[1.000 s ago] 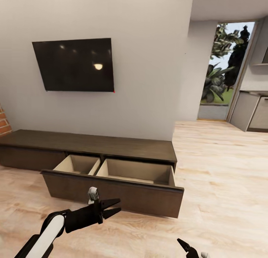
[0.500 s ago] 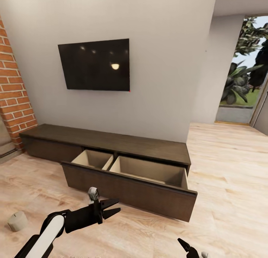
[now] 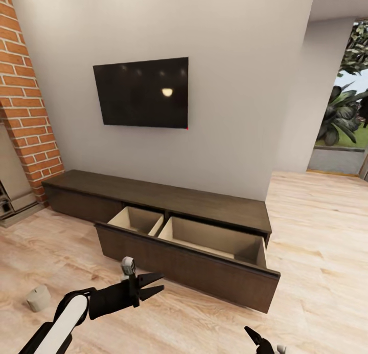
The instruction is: Place each of the two pumpkins and all three candles from the living room inside a cabinet in the living room (use any cabinet), then make sure every cabinet is closed, and position the cauldron so it is next to a table in the living room.
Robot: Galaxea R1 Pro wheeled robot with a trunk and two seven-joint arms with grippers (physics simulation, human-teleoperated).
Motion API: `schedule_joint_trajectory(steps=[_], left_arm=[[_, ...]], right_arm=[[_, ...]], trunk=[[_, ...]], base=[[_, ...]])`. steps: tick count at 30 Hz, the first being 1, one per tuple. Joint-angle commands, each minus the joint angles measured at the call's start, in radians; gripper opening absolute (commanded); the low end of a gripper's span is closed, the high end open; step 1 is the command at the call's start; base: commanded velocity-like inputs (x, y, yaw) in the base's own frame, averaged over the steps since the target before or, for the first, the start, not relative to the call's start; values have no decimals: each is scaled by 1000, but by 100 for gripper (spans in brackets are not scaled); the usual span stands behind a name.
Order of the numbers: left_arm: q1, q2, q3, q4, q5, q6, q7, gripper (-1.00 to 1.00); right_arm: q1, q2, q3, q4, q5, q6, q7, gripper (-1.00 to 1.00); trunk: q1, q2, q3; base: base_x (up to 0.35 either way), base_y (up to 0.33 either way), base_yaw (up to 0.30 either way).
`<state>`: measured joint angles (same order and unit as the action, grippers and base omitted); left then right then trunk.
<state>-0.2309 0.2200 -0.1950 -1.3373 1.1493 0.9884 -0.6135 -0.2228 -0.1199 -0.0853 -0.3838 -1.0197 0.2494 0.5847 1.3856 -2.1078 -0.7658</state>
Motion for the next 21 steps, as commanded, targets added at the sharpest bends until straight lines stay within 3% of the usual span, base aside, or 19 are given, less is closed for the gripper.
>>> schedule_joint_trajectory(steps=[1, 4, 6, 12, 16, 21], left_arm=[[-1, 1, 4, 0, -1, 3, 13, 100], [-1, 1, 37, 0, -1, 3, 64, 100], [-1, 4, 82, 1, -1, 3, 106, 100], [-1, 44, 172, 33, 1, 3, 237, 100], [-1, 51, 230, 78, 0, 3, 322, 100], [-2, 52, 250, 108, -2, 1, 433, 100]], right_arm=[[0, 0, -4, 0, -8, 7, 2, 100], [0, 0, -4, 0, -8, -16, 3, 100], [0, 0, -4, 0, -8, -29, 3, 100], [0, 0, -4, 0, -8, -37, 3, 100], [0, 0, -3, 0, -7, -35, 3, 100], [0, 0, 0, -1, -4, -42, 4, 100]], trunk=[[-4, 7, 2], [-16, 28, 12], [-23, 42, 18], [-46, 84, 37], [-62, 112, 49], [-81, 147, 65]], base=[[0, 0, 2], [0, 0, 0], [0, 0, 0], [0, 0, 0], [0, 0, 0], [0, 0, 0]])
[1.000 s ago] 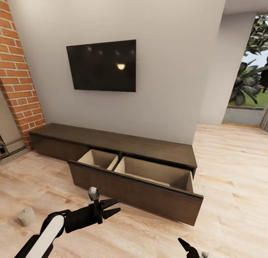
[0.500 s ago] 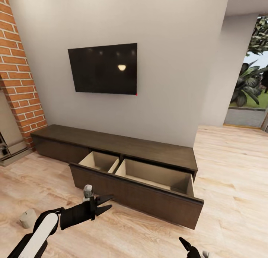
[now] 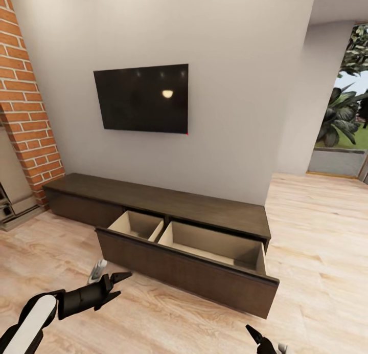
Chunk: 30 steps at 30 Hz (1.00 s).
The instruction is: Place each of the two pumpkins and all three candles from the living room inside a cabinet in the living room (use any cabinet), then make sure every cabinet is closed, and position the cauldron so it is next to a table in the living room.
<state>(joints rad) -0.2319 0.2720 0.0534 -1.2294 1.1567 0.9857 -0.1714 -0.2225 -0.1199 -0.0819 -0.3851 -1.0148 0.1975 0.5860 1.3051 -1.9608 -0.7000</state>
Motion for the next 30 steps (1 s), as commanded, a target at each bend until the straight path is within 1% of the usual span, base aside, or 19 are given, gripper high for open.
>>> schedule_joint_trajectory(steps=[1, 3, 6, 7, 9, 16, 20, 22, 25, 26, 28, 30], left_arm=[[-1, -1, 2, 2, -9, 4, 16, 100], [-2, -3, 3, 3, -8, 4, 67, 100], [-3, -4, 3, 1, -8, 4, 132, 100], [-4, -4, 3, -2, -7, 4, 147, 100], [-6, -3, 3, -5, -7, 4, 163, 100], [-10, -1, 3, -8, -11, 4, 177, 100], [-10, -1, 3, -8, -13, 3, 178, 100], [-10, -1, 4, -6, -13, 2, 191, 100], [-10, -2, 5, -7, -13, 1, 268, 100], [-10, -4, 6, -7, -13, -2, 296, 100], [-10, -11, 7, -2, -14, -7, 347, 100], [-10, -25, 5, 10, -20, -17, 400, 100]], right_arm=[[0, 0, -3, 0, -8, 1, 3, 100], [0, 1, -2, -1, 5, -25, 3, 100], [0, 4, -3, -1, 65, -55, 2, 100], [0, 4, -4, -1, 81, -59, 2, 100], [-1, 6, -5, -1, 98, -63, 0, 100], [0, 6, -5, 0, 110, -65, -11, 100], [0, 6, -4, -1, 113, -63, -60, 100], [0, 6, -4, -1, 114, -62, -84, 100], [-1, 6, 0, -3, 117, -61, -122, 100], [0, 6, 7, -3, 118, -60, -133, 100], [-1, 6, 37, -3, 127, -60, -155, 100], [-1, 6, 65, -2, 134, -60, -172, 100]], trunk=[[-4, 7, 2], [-12, 21, 8], [-23, 42, 18], [-27, 49, 21], [-35, 63, 27], [-62, 112, 49], [-77, 140, 62], [-85, 154, 68], [-96, 175, 77], [-100, 182, 81], [-108, 196, 87], [-115, 210, 93]], base=[[0, 0, 0], [0, 0, 0], [0, 0, 0], [0, 0, 0], [0, 0, 0], [0, 0, 44], [0, 0, 220], [0, 0, 260], [0, 0, 269], [0, 0, 272], [0, 0, 272], [0, 0, 273]])
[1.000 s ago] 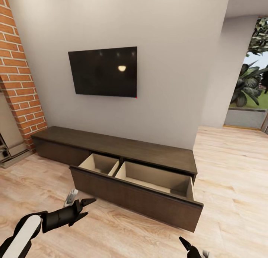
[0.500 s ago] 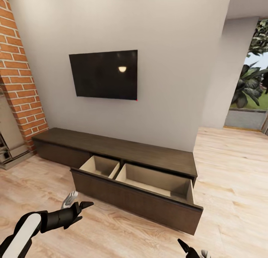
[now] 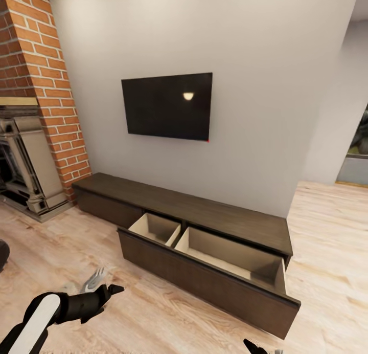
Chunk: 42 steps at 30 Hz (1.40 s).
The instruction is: Place each of the two pumpkins and all three candles from the living room inside a cabinet in the living room (use any cabinet), then make sure every cabinet is closed, and position the cauldron so it is next to a table in the living room.
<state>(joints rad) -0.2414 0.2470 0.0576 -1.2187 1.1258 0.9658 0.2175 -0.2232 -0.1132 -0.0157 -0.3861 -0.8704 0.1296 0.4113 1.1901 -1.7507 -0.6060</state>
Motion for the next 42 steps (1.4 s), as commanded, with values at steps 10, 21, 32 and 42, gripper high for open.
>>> schedule_joint_trajectory(steps=[10, 21, 32, 42], left_arm=[[-1, -39, -7, 247, -167, -175, 91, 100], [-1, -60, -170, 382, -221, -423, 86, 100], [-1, -69, -185, 445, -224, -507, 85, 100], [-1, -70, -188, 446, -224, -509, 75, 100]], right_arm=[[1, 1, 25, 2, 141, 4, -137, 100], [0, 1, 23, 1, 253, -61, -162, 100], [1, 2, 26, 1, 257, -88, -164, 100], [0, 1, 33, 4, 256, -108, -159, 100]], trunk=[[-19, 35, 15], [-19, 35, 14], [-19, 35, 13], [-19, 35, 13]], base=[[0, 0, 226], [5, 0, 171], [-6, 0, 64], [-280, 47, 0]])
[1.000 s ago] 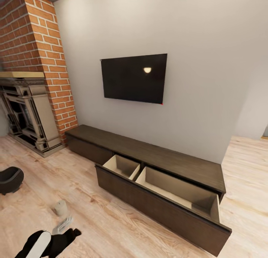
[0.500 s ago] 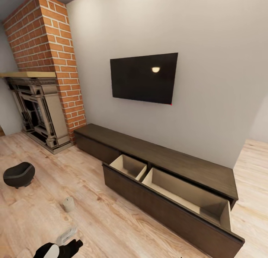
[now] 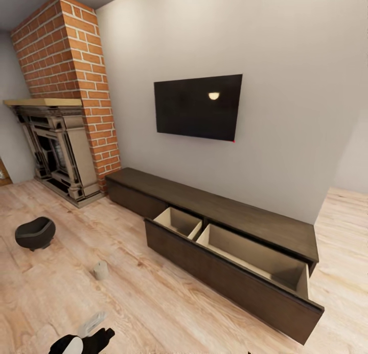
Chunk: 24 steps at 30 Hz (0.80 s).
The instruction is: Place each of the two pumpkins and all three candles from the living room inside a cabinet in the living room (use any cabinet), then make sure every cabinet is closed, and position the cauldron so it is next to a table in the living room.
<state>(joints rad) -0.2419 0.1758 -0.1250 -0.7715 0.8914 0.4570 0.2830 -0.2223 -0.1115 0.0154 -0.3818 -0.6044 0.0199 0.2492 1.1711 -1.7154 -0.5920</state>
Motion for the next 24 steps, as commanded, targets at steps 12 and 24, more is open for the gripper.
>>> schedule_joint_trajectory(steps=[12, 24], left_arm=[[0, 2, -6, -2, 11, 0, -16, 100], [1, -23, 16, -15, 10, 21, -18, 100]], right_arm=[[0, 0, 87, 47, 4, -57, 7, 100], [0, -1, 78, 89, 1, -88, 9, 100]], trunk=[[0, -1, -1], [0, -1, -1]], base=[[-29, 17, 0], [8, 0, 0]])
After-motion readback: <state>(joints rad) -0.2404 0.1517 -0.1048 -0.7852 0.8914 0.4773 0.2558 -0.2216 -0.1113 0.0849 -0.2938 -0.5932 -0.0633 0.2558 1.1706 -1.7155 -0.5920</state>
